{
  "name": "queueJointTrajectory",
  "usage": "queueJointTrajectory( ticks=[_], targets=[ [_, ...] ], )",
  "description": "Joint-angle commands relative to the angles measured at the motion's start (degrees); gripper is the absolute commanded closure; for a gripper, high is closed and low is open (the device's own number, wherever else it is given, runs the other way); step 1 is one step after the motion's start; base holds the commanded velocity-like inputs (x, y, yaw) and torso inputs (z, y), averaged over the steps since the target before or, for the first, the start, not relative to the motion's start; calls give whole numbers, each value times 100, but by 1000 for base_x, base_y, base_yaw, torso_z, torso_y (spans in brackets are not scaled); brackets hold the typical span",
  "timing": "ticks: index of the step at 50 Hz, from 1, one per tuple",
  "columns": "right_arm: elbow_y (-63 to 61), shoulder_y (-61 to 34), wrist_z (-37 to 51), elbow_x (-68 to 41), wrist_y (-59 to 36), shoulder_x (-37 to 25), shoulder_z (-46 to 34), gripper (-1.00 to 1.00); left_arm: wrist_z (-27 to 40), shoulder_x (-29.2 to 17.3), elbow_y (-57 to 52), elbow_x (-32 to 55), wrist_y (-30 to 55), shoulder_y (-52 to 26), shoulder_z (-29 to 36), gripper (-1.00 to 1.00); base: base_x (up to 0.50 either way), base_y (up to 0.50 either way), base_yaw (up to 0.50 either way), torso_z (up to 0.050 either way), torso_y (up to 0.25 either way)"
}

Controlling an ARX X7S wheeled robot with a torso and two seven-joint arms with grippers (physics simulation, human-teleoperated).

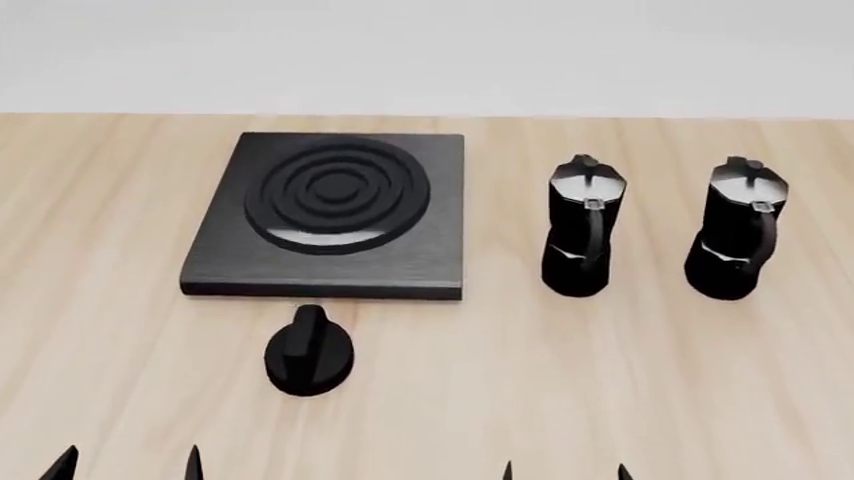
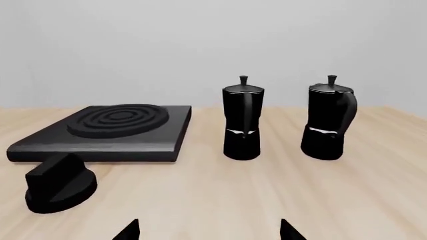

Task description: Put the right moka pot on the stove.

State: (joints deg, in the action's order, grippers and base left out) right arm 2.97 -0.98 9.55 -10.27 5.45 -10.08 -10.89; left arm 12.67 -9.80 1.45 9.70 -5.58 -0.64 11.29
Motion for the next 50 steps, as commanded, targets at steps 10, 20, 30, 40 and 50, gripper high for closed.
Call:
queueJointTrajectory(
  ticks=[10,20,30,40,50],
  targets=[
    [47,-32,39,-41,19,-54,-75,-100,65,-53,-16,57,-24,-2,59,-100,223,0,0,0,0],
    [111,-40,53,-60,74,-69,-107,-100,102,-70,16,69,-33,-16,90,-100,224,0,0,0,2],
    [153,-67,78,-70,103,-83,-129,-100,120,-93,26,96,-59,-18,120,-100,223,0,0,0,0],
    [25,-90,159,-108,-73,-119,-136,-100,88,-145,-35,123,11,-24,200,-100,109,0,0,0,0],
    [98,-165,172,-83,-91,-138,-197,-100,61,-175,-145,366,122,-3,154,-100,0,0,0,0,0]
  ],
)
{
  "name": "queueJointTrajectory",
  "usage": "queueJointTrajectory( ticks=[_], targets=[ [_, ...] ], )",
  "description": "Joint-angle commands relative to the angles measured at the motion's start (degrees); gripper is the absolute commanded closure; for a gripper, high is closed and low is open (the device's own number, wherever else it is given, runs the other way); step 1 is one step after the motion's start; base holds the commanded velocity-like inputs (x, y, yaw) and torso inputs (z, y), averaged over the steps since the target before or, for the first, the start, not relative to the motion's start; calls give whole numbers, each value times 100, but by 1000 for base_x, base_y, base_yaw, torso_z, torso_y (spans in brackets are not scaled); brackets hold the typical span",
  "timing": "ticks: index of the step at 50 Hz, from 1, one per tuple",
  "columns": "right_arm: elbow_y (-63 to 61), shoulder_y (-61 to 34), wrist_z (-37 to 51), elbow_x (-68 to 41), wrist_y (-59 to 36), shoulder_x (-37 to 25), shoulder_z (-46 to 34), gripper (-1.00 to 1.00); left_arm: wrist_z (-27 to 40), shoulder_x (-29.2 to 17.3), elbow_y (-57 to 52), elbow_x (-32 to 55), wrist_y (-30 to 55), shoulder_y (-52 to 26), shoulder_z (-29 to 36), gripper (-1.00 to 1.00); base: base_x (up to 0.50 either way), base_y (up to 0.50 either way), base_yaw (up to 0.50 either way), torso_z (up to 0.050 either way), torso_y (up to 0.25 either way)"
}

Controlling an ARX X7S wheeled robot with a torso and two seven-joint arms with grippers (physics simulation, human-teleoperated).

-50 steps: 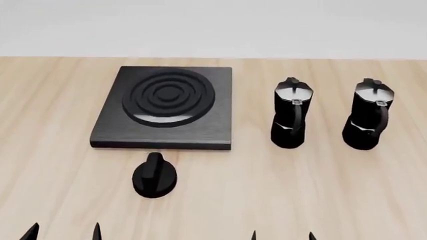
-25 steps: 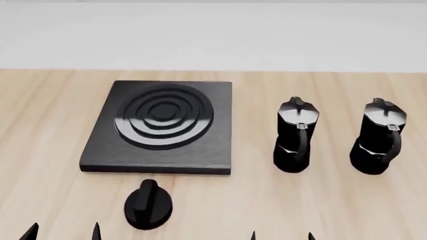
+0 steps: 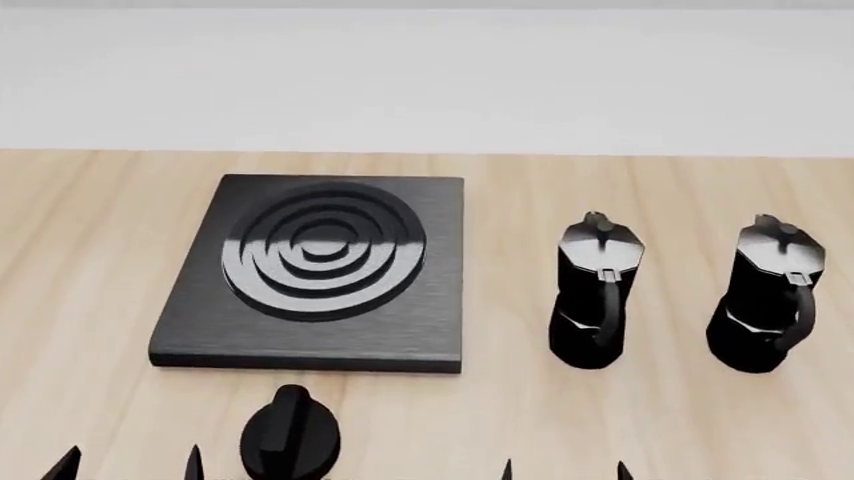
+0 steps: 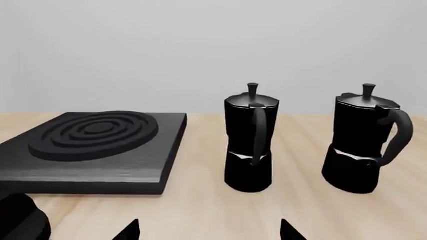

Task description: Put the right moka pot on the stove.

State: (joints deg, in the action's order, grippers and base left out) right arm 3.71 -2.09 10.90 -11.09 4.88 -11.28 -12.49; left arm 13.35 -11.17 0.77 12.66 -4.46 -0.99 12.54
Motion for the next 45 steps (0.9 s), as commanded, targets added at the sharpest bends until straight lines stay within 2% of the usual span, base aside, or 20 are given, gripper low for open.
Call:
queueJointTrajectory(
  ticks=[1,20,32,42,45],
  targets=[
    [64,-61,28,-8,-8,-15,-38,-100,4,-34,-48,44,-25,33,37,-100,219,0,0,0,0],
    [191,-102,78,-57,32,-33,-63,-100,43,-63,2,83,-61,1,81,-100,445,0,0,0,0],
    [20,-69,92,-94,-58,-116,-93,-100,118,-129,-243,90,52,56,121,-100,11,0,0,0,0],
    [-636,21,170,-132,-466,-286,-138,-100,386,-504,-1810,355,1228,259,106,-100,0,0,0,0,0],
    [-1121,94,272,-234,-746,-393,-44,-100,564,-695,-2650,412,1780,345,95,-100,0,0,0,0,0]
  ],
)
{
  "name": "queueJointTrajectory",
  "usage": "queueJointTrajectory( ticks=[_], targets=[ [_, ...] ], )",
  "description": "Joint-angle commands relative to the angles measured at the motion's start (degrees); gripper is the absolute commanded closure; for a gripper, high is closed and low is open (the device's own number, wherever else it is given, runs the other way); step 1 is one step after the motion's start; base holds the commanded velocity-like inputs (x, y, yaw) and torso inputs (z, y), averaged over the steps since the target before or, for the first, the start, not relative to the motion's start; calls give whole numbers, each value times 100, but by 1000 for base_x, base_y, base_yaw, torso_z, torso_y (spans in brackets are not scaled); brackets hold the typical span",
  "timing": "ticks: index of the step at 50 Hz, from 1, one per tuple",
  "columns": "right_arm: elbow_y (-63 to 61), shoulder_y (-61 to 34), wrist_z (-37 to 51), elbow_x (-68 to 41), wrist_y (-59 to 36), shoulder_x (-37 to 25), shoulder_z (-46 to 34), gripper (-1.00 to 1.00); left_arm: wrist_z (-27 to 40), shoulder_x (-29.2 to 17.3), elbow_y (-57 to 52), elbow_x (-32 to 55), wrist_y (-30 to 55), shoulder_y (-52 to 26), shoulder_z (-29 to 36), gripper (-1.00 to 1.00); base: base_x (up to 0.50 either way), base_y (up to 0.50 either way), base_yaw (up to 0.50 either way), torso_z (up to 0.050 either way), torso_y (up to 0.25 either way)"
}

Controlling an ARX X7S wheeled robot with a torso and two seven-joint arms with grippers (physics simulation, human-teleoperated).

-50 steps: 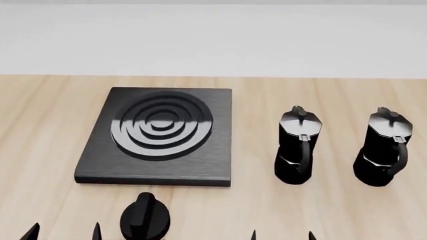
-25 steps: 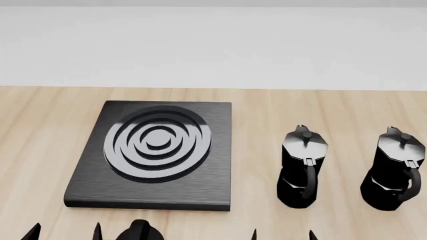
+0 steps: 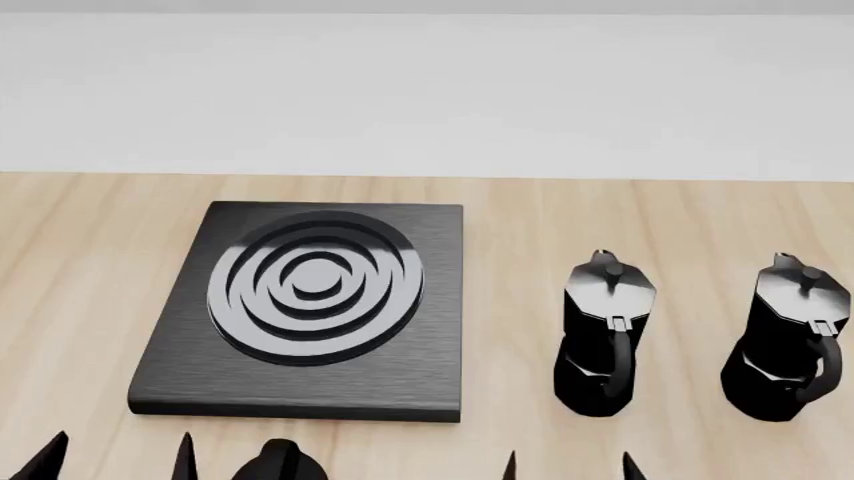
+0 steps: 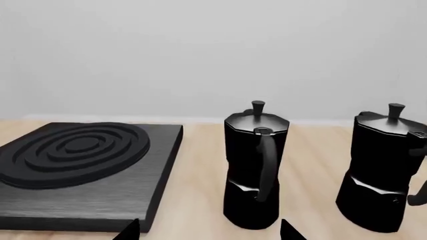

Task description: Put the right moka pot on the stove.

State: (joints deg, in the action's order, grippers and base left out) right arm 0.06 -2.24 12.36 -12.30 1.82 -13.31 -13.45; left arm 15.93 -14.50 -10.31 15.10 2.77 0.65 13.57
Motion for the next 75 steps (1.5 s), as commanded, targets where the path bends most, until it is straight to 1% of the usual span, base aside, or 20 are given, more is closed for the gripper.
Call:
queueJointTrajectory(
  ticks=[1,9,12,17,37,42,46,57,65,68,75],
  targets=[
    [-919,136,197,-46,-533,-231,44,-100,340,-418,-1751,193,1197,185,-14,-100,0,0,0,0,0],
    [-1945,166,435,-119,-1248,-461,138,-100,692,-729,-3179,443,2326,-2,-134,-100,0,0,0,0,0],
    [-2336,110,515,-149,-1587,-551,160,-100,875,-799,-3711,834,3024,-292,-332,-100,0,0,0,0,0],
    [-3107,-124,695,-264,-2348,-717,279,-100,1270,-939,-4549,1506,4194,-1036,-710,-100,0,0,0,0,0],
    [-3108,-130,726,-289,-2342,-743,259,-100,1479,-1104,-4517,1681,4088,-1078,-614,-100,0,0,0,0,0],
    [-3008,-88,693,-215,-2229,-757,179,-100,1524,-1195,-4520,1526,4047,-1066,-453,-100,0,0,0,0,0],
    [-3019,-85,708,-218,-2226,-758,180,-100,1562,-1171,-4482,1660,3995,-1021,-565,-100,0,0,0,0,-26],
    [-3118,-139,768,-225,-2348,-772,159,-100,1679,-1270,-4466,1610,4018,-1060,-404,-100,0,0,0,0,-208],
    [-3167,-163,784,-196,-2388,-807,124,-100,1737,-1289,-4432,1666,3944,-1023,-426,-100,0,0,0,0,-219],
    [-3174,-170,795,-184,-2386,-810,115,-100,1749,-1321,-4410,1536,3875,-999,-323,-100,0,0,0,0,-212],
    [-3196,-179,825,-150,-2414,-839,98,-100,1796,-1339,-4406,1623,3877,-1019,-358,-100,0,0,0,0,-210]
  ],
)
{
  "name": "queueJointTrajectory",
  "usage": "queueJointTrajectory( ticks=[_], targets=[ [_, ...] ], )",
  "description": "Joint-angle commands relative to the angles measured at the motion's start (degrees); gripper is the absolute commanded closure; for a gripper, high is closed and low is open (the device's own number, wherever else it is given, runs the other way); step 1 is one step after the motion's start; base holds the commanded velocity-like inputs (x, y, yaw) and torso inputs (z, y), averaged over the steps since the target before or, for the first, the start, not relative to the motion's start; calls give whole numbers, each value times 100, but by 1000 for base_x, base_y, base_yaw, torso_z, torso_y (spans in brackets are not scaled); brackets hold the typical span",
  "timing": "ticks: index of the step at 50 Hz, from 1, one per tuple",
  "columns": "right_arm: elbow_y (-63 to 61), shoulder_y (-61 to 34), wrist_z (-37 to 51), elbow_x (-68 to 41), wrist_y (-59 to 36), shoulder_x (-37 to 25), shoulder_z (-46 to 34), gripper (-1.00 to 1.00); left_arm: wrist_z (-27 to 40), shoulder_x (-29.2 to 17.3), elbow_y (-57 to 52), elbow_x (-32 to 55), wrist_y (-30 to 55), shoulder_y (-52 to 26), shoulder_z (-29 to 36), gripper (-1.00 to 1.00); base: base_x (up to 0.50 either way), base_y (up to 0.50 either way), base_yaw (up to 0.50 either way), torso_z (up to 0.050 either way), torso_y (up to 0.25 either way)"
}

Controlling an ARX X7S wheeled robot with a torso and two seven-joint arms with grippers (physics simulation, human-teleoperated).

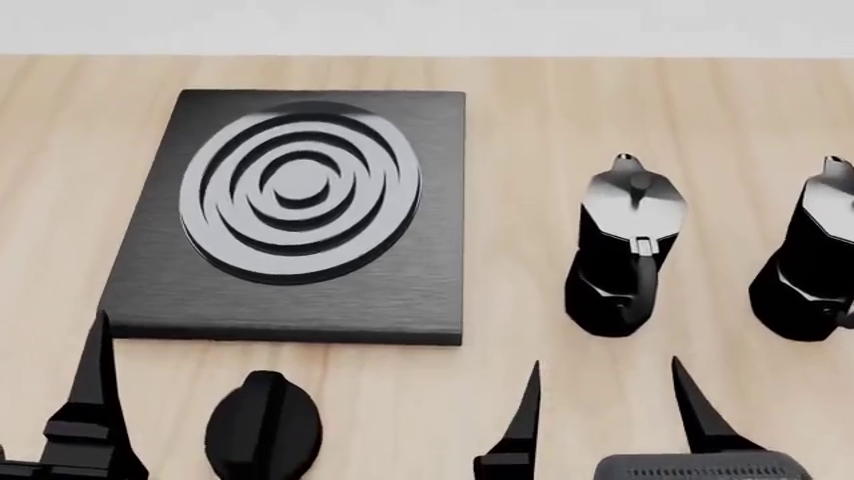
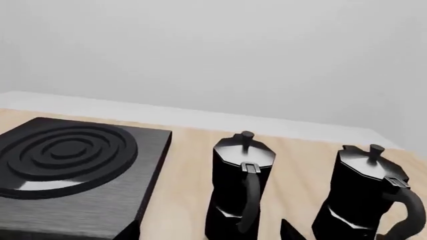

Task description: Put the right moka pot on the stove.

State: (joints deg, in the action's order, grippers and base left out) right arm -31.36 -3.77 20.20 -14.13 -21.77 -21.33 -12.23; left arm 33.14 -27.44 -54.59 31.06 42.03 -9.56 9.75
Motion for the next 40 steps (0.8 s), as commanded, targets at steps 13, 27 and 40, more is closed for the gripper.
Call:
queueJointTrajectory(
  ticks=[13,27,40],
  targets=[
    [-159,221,-171,-270,186,-299,285,-100,191,-74,45,94,-50,2,17,-100,0,0,0,0,-39],
    [-449,676,-422,-747,500,-757,1004,-100,269,-135,42,142,-139,37,30,-100,0,0,0,0,0],
    [-307,933,-708,-1377,778,-1108,1878,-100,361,-178,45,220,-148,19,37,-100,0,0,0,0,0]
  ],
)
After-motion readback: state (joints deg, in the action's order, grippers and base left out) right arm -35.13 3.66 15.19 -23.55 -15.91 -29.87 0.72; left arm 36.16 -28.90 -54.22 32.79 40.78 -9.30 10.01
